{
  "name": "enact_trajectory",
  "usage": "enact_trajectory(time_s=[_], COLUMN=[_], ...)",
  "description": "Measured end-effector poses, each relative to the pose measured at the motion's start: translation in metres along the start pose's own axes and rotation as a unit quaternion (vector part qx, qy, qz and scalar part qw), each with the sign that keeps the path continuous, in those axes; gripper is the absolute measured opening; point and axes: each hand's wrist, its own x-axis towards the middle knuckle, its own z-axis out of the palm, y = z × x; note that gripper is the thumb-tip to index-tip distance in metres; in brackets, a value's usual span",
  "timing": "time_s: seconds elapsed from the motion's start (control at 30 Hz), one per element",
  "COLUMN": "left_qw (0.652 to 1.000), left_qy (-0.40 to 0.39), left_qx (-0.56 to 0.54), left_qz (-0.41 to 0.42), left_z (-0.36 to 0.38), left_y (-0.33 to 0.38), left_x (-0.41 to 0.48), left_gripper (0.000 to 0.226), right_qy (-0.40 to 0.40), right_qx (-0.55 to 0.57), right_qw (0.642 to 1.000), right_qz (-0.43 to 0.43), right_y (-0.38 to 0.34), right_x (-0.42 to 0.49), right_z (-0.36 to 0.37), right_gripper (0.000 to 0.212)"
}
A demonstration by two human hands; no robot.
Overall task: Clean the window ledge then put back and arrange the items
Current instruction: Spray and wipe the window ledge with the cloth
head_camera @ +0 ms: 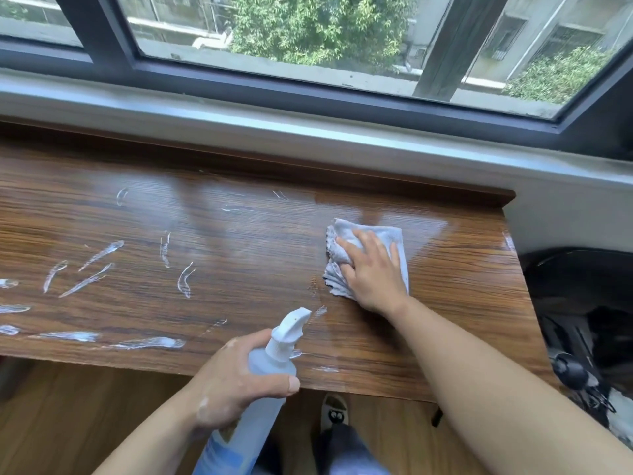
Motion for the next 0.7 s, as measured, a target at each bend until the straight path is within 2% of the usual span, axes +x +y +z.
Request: enact_trajectory(time_s=[0.17, 0.27, 0.33, 0.47, 0.6, 0.7], left_qw=[0.998, 0.999, 1.000, 1.000, 0.999, 0.999], left_qy=[0.048, 0.011, -0.012, 0.005, -0.009, -0.029], left_qx=[0.043, 0.022, -0.002, -0.005, -0.005, 0.017], left_qz=[-0.008, -0.021, -0.023, -0.023, -0.033, -0.026], left_z=[-0.001, -0.007, -0.012, -0.021, -0.021, -0.016], left_y=[-0.007, -0.010, -0.014, -0.022, -0.027, -0.023], left_x=[-0.004, -0.006, -0.011, -0.018, -0.023, -0.022], left_gripper=[0.064, 0.056, 0.054, 0.066, 0.065, 0.065], right_qy=[-0.005, -0.007, -0.013, -0.013, -0.021, -0.034], right_qx=[-0.018, -0.038, -0.044, -0.047, -0.007, 0.003], right_qw=[1.000, 0.999, 0.998, 0.994, 1.000, 0.999], right_qz=[0.000, -0.007, -0.041, -0.094, -0.012, -0.008], right_y=[0.016, 0.010, -0.004, -0.032, -0.049, -0.045], right_x=[-0.104, -0.149, -0.163, -0.107, 0.008, 0.035], right_z=[0.024, 0.039, 0.046, 0.041, 0.012, 0.005], right_gripper=[0.055, 0.054, 0.056, 0.057, 0.054, 0.053])
